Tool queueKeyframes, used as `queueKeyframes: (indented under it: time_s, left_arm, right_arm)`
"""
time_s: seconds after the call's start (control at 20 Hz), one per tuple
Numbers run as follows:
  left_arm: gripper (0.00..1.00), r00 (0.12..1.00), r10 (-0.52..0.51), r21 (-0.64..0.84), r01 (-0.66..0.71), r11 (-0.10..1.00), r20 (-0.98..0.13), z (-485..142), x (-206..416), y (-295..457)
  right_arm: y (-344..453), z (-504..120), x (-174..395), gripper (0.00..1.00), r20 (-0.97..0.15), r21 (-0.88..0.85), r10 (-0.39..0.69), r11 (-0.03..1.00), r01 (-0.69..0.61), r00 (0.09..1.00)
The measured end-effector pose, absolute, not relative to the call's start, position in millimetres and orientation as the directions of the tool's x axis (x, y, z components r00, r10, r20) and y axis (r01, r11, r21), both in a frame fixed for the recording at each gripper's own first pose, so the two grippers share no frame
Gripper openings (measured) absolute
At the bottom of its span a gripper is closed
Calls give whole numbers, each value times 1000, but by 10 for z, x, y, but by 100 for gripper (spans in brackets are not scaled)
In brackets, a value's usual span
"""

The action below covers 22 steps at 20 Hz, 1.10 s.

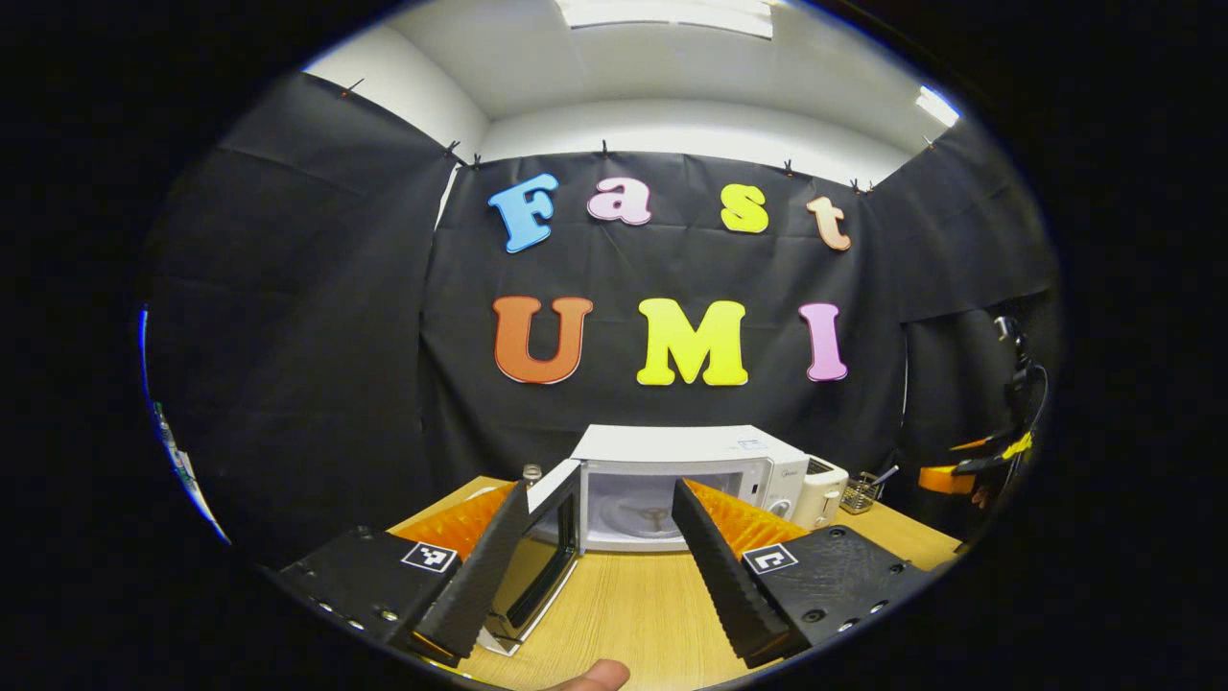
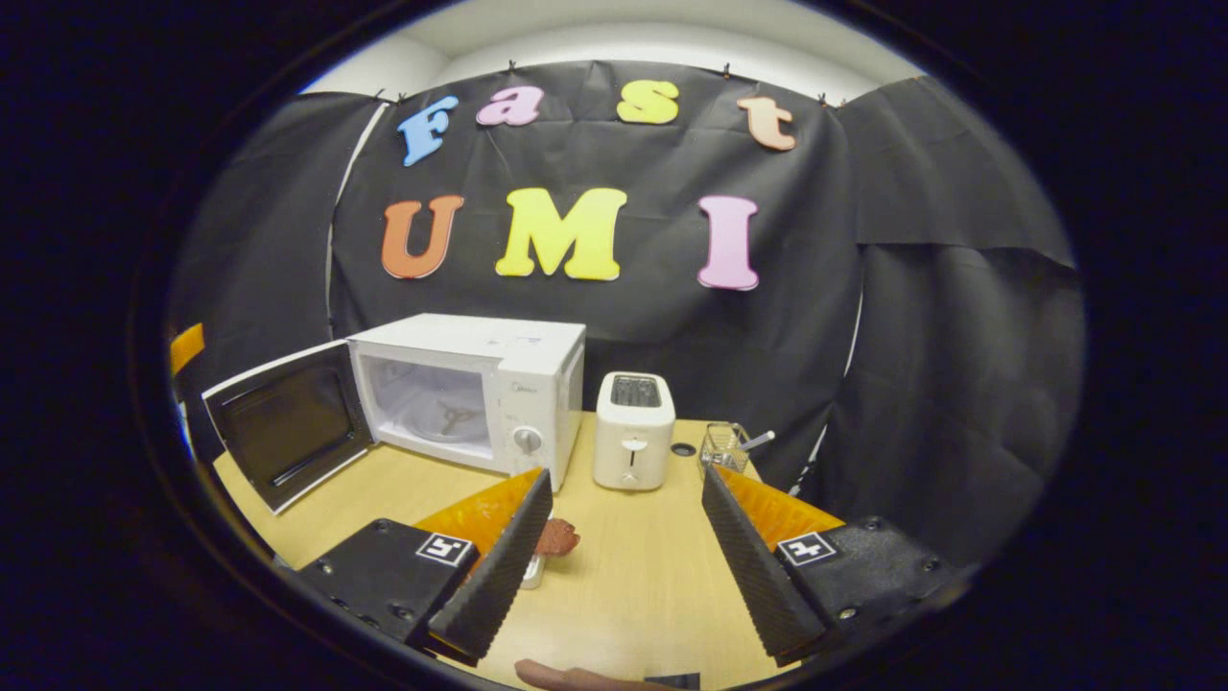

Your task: Open the microwave oven with the left hand, put the food in, and close the microwave oven.

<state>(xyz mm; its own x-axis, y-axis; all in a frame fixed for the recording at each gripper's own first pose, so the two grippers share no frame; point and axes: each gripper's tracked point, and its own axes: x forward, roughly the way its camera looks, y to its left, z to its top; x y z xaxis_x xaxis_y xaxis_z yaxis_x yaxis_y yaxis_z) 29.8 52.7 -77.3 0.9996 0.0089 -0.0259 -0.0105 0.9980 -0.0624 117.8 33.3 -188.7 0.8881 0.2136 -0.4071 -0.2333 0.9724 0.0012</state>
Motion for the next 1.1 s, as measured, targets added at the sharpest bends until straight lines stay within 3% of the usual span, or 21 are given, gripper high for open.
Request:
queueKeyframes:
  time_s: [0.3,0.35,0.4,0.45,0.5,0.55,0.65,0.7,0.9,0.95,1.0,1.05,1.1]
  left_arm:
    - [92,1000,27,-31,-26,999,16,-634,511,375]
    - [92,999,29,-27,-29,999,20,-631,536,363]
    - [92,999,29,-25,-29,999,18,-650,568,331]
    - [92,999,29,-22,-29,999,15,-666,579,316]
    - [92,999,31,-20,-31,999,13,-679,585,305]
    - [92,999,33,-16,-33,999,11,-690,609,293]
    - [92,999,37,-6,-37,999,4,-724,626,292]
    - [92,999,39,0,-39,999,-1,-740,629,285]
    - [92,999,40,9,-40,999,-26,-846,646,254]
    - [92,998,43,10,-43,999,-34,-871,647,257]
    - [92,998,44,13,-43,999,-38,-877,647,255]
    - [92,998,40,11,-39,999,-42,-881,641,243]
    - [93,999,27,6,-26,1000,-47,-897,636,200]
  right_arm:
    - [578,-2522,1555,99,-587,178,370,927,-331,720]
    - [616,-2630,1564,86,-610,211,394,917,-338,688]
    - [639,-2730,1573,83,-631,247,418,907,-342,653]
    - [674,-2842,1573,94,-651,284,444,895,-345,616]
    - [698,-2927,1594,82,-664,322,466,884,-339,584]
    - [721,-3001,1627,93,-668,360,486,874,-327,564]
    - [747,-3156,1669,73,-682,415,522,853,-316,513]
    - [769,-3197,1686,83,-679,461,548,836,-298,488]
    - [906,-3409,1706,71,-658,634,664,743,-215,356]
    - [915,-3467,1727,54,-658,648,670,736,-193,345]
    - [924,-3519,1738,64,-656,663,679,727,-179,330]
    - [971,-3557,1725,46,-646,686,698,709,-166,309]
    - [1025,-3568,1689,54,-630,718,725,681,-146,279]
